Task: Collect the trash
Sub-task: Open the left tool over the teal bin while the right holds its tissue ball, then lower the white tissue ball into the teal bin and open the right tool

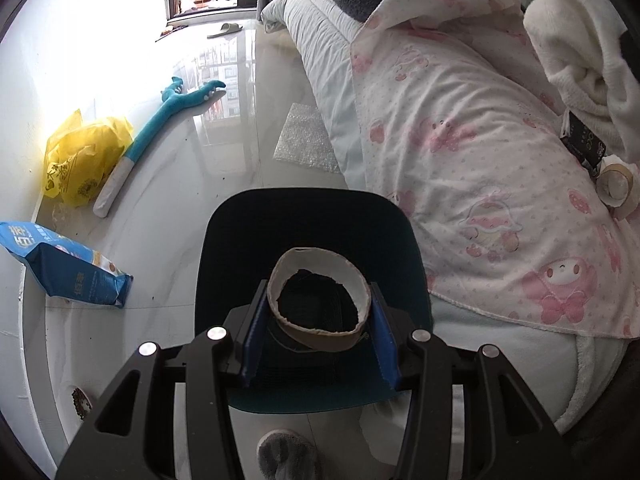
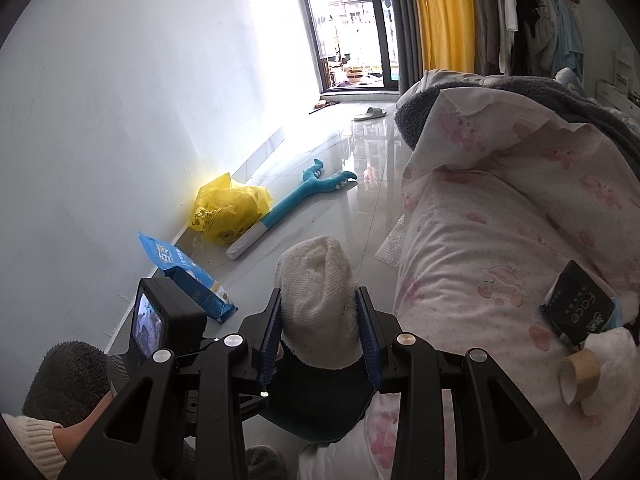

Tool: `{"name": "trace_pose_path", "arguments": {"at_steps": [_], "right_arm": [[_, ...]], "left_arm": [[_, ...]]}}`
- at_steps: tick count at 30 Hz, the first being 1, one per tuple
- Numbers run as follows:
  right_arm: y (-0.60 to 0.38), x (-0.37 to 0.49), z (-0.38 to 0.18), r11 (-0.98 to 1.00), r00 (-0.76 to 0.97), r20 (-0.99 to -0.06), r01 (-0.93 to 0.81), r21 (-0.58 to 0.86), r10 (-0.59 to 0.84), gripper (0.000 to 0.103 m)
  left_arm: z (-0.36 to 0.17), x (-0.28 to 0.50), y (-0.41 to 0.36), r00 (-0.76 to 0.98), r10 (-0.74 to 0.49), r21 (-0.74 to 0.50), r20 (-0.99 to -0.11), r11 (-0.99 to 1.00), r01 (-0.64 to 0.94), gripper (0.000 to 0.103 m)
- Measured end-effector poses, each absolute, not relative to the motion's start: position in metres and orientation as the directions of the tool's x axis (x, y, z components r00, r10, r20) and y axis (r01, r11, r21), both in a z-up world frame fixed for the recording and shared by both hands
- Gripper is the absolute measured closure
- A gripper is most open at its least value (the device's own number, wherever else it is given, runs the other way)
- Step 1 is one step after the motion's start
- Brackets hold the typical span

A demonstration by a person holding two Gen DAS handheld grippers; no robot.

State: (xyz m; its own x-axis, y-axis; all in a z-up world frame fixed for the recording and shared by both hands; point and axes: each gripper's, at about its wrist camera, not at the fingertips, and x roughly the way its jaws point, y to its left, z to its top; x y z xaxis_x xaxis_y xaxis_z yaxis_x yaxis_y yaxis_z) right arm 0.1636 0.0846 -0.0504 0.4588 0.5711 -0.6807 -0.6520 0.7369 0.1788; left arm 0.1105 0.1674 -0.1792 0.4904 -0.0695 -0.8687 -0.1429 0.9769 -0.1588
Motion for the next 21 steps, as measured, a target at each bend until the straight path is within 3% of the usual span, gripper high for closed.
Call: {"name": "trace_pose_path", "arguments": {"at_steps": [8,13,21], "right_arm": [[0.114,0.161,-0.063,0.723,0.420,-0.714,-0.668,0.174,0.560,0.066],[0.127,0.163,-0.075,0.723,0.399,-0.741,-0.671,0.165,0.540,0.066],[0.141,0.171,-0.094,0.734,0.370,-0.779,-0.659,0.165,0.507,0.067]], "left_arm": [[-0.194,0.107,0.179,0.446,-0.097,-0.183,-0.890,0.971,-0.155,0.052],[-0.195,0.101,0.189,0.434,-0.104,-0.198,-0.895,0.964,-0.177,0.038],[-0.178,0.089,0.204,0.478,-0.070,-0.183,-0.876,0.963,-0.196,0.030]]}}
